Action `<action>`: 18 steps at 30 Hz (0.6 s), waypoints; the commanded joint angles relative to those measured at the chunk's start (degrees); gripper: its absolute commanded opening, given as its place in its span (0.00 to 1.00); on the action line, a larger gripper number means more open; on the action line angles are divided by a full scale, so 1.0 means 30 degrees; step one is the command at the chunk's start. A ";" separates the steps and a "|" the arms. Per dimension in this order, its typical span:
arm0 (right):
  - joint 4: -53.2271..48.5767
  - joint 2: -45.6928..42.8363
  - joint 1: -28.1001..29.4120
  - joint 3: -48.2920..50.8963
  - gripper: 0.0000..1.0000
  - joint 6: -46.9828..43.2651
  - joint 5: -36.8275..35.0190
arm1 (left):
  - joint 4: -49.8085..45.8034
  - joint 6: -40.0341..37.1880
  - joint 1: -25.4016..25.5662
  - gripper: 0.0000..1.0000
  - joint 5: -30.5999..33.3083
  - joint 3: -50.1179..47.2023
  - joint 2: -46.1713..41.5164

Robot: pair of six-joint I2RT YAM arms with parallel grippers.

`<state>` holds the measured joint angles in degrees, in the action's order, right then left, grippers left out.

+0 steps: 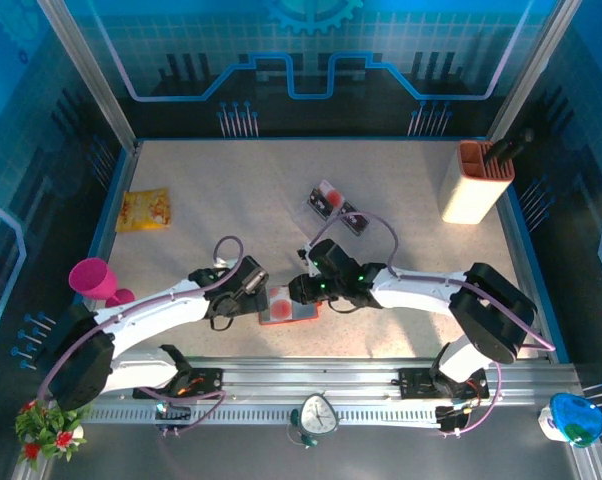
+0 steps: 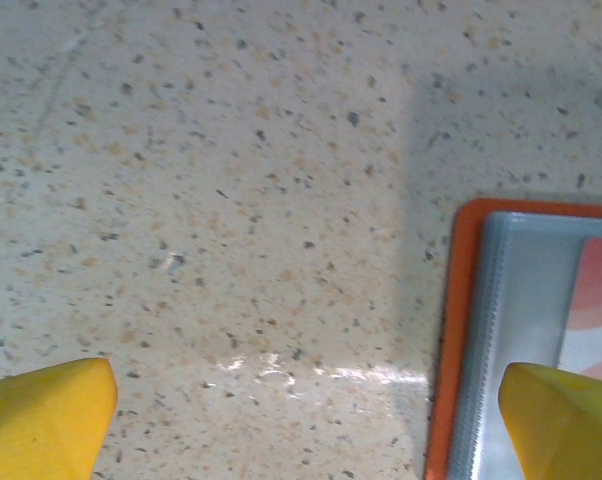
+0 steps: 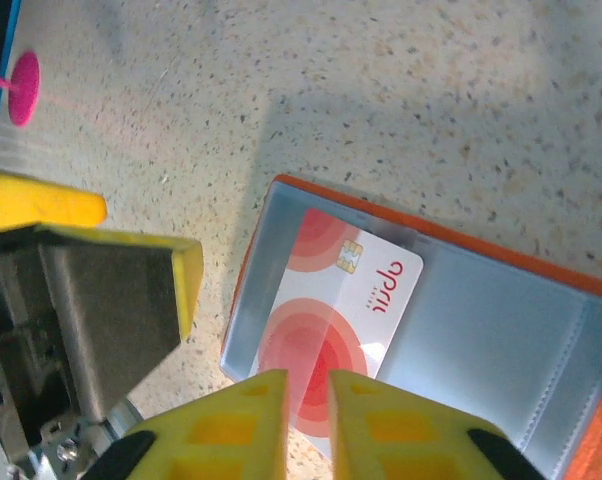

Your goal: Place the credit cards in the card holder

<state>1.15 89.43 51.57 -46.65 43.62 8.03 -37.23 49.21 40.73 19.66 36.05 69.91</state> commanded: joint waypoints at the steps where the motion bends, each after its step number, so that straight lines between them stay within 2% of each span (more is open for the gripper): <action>1: -0.2405 0.0895 -0.0056 -0.1132 0.14 -0.1838 0.0240 | -0.0948 -0.0056 -0.0395 0.99 0.0385 0.0061 -0.0294; 7: -0.3078 0.2764 0.0350 -0.2796 0.07 -0.2522 0.0298 | -0.0600 -0.0100 -0.0656 0.99 0.0307 -0.0244 0.0494; 18: -0.4228 0.4941 0.0940 -0.4130 0.02 -0.2908 -0.0630 | 0.0528 -0.0842 -0.0641 0.99 -0.0250 0.0224 0.2978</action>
<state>-8.95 102.45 53.58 -56.95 36.05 7.31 -36.29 48.31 39.13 19.66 36.05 77.21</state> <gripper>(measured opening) 0.063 0.992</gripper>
